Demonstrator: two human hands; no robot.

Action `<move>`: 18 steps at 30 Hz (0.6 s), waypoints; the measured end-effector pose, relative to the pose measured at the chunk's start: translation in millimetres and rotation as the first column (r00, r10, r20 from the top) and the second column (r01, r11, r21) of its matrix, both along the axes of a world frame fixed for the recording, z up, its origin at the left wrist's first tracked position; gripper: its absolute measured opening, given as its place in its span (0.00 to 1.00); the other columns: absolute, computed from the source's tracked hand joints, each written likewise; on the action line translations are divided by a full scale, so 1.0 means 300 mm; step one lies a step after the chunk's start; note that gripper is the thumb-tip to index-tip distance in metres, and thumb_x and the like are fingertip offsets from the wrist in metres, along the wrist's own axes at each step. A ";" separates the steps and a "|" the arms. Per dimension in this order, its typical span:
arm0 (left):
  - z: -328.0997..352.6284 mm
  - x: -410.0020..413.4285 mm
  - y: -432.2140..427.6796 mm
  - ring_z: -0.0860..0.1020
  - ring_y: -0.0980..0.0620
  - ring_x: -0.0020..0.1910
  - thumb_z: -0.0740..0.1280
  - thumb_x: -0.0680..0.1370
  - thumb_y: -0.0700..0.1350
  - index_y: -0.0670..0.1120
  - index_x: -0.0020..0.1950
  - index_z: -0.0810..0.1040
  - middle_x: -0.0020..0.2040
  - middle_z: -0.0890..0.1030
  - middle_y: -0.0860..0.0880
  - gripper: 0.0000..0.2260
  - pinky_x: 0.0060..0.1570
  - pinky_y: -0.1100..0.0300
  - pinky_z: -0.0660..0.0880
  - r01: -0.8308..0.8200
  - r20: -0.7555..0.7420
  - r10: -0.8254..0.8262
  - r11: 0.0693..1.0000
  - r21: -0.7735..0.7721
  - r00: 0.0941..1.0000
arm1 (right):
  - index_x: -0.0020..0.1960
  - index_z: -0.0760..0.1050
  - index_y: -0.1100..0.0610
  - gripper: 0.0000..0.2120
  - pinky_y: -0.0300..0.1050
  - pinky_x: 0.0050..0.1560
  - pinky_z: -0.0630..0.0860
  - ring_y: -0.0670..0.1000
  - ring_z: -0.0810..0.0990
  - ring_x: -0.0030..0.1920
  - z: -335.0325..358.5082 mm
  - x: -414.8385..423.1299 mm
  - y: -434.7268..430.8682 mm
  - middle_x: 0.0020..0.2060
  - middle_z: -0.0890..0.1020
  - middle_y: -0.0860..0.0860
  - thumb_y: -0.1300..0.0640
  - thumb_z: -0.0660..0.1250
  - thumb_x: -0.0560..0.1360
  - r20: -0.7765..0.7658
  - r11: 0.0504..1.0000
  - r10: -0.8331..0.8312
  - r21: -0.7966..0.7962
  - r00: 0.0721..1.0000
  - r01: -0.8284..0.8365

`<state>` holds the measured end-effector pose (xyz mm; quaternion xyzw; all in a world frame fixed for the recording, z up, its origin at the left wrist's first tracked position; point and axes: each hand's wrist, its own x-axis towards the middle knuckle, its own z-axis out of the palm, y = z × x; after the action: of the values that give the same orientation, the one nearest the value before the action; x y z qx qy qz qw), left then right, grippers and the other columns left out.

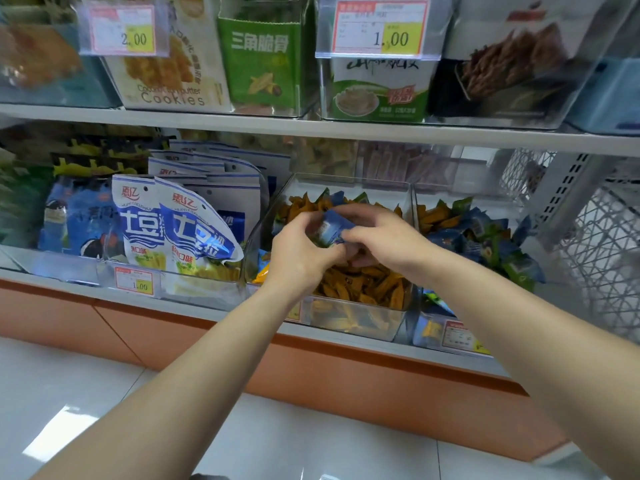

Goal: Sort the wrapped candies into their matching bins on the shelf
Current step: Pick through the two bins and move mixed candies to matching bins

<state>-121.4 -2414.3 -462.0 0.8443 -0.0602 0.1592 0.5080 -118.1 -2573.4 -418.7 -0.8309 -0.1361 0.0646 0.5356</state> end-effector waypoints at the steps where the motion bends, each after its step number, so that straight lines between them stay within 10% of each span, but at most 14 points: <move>1: 0.014 -0.010 -0.018 0.77 0.61 0.55 0.80 0.66 0.55 0.50 0.66 0.75 0.55 0.79 0.59 0.31 0.48 0.73 0.73 0.004 0.003 -0.004 1.000 -0.026 1.000 | 0.69 0.72 0.46 0.19 0.52 0.54 0.82 0.49 0.83 0.53 0.004 -0.012 -0.033 0.58 0.82 0.49 0.58 0.64 0.80 -0.079 0.996 0.002 0.092 0.997 0.005; 11: 0.088 -0.093 -0.325 0.83 0.56 0.44 0.75 0.74 0.52 0.52 0.45 0.83 0.41 0.84 0.54 0.06 0.41 0.52 0.83 0.106 0.053 -0.094 0.953 -0.284 0.994 | 0.66 0.75 0.49 0.21 0.52 0.50 0.81 0.52 0.83 0.56 -0.029 -0.132 -0.350 0.57 0.83 0.54 0.53 0.72 0.74 -0.137 0.929 0.005 0.368 0.991 0.046; 15: 0.078 -0.089 -0.373 0.80 0.60 0.50 0.68 0.77 0.59 0.55 0.54 0.84 0.48 0.84 0.59 0.11 0.50 0.53 0.79 0.070 0.136 -0.094 0.983 0.172 0.986 | 0.69 0.73 0.52 0.25 0.45 0.58 0.75 0.47 0.80 0.58 -0.021 -0.122 -0.445 0.60 0.81 0.46 0.52 0.74 0.74 0.200 0.932 -0.338 -0.061 0.920 0.356; 18: 0.070 -0.079 -0.313 0.79 0.56 0.56 0.67 0.78 0.58 0.54 0.60 0.80 0.56 0.82 0.57 0.14 0.54 0.54 0.78 0.033 0.145 -0.096 0.923 0.383 0.985 | 0.74 0.66 0.49 0.28 0.46 0.50 0.73 0.58 0.78 0.59 -0.017 -0.113 -0.497 0.61 0.80 0.55 0.47 0.68 0.76 0.403 0.725 -0.310 -0.485 0.861 0.488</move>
<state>-145.3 -2508.2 -440.9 0.9084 -0.1585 0.1955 0.3337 -151.9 -2722.4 -423.9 -0.9616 -0.0040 -0.1400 0.2359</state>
